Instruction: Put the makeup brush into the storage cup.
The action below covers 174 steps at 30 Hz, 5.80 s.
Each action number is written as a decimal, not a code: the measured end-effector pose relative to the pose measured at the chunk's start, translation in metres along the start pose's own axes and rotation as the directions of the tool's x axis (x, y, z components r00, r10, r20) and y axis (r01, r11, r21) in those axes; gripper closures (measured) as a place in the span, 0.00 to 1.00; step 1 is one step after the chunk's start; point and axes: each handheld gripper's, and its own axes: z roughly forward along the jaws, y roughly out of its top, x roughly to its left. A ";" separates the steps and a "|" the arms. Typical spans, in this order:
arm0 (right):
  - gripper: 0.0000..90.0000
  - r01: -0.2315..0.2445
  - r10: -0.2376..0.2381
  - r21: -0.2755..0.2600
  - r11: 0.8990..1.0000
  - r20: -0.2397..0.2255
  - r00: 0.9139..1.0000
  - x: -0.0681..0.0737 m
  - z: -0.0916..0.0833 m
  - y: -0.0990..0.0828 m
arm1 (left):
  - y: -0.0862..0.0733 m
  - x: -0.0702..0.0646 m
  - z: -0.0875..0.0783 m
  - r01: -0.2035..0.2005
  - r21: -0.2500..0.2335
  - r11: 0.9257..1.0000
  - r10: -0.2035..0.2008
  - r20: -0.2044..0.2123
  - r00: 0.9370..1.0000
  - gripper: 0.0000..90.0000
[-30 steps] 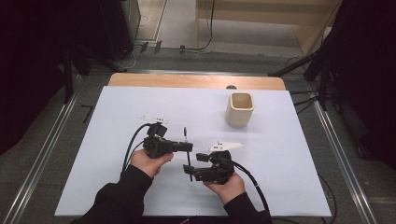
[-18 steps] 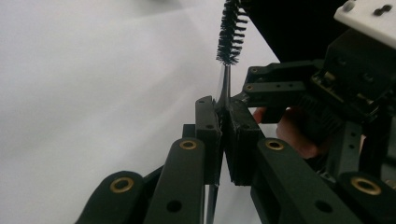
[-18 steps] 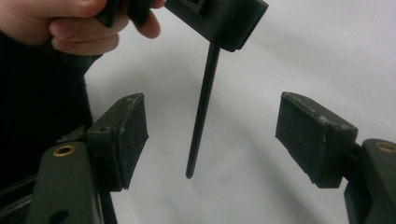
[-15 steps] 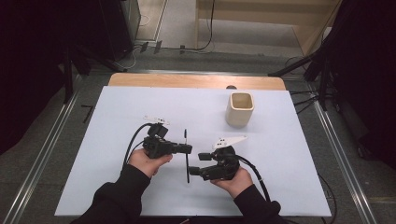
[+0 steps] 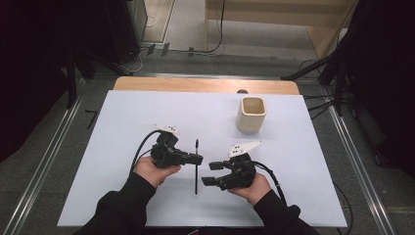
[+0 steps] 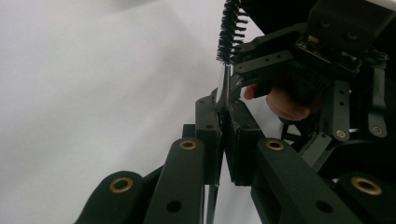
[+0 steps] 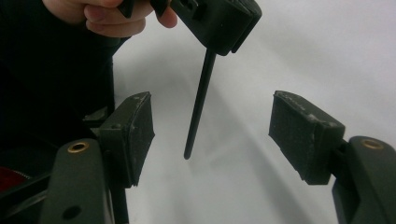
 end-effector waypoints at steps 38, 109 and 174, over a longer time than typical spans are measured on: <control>0.69 -0.114 0.098 -0.096 0.989 -0.155 0.983 0.001 0.013 -0.007 | -0.003 -0.003 0.012 -0.022 -0.045 0.999 0.029 0.166 0.986 0.95; 0.95 -0.147 0.144 -0.104 0.984 -0.037 0.989 -0.015 0.000 -0.010 | -0.018 -0.007 -0.011 -0.329 0.004 0.944 0.318 -0.262 0.911 0.24; 0.95 -0.176 0.199 -0.216 0.960 0.089 0.976 -0.039 -0.070 -0.011 | -0.067 0.011 -0.059 -0.245 0.053 0.968 0.245 -0.402 0.882 0.24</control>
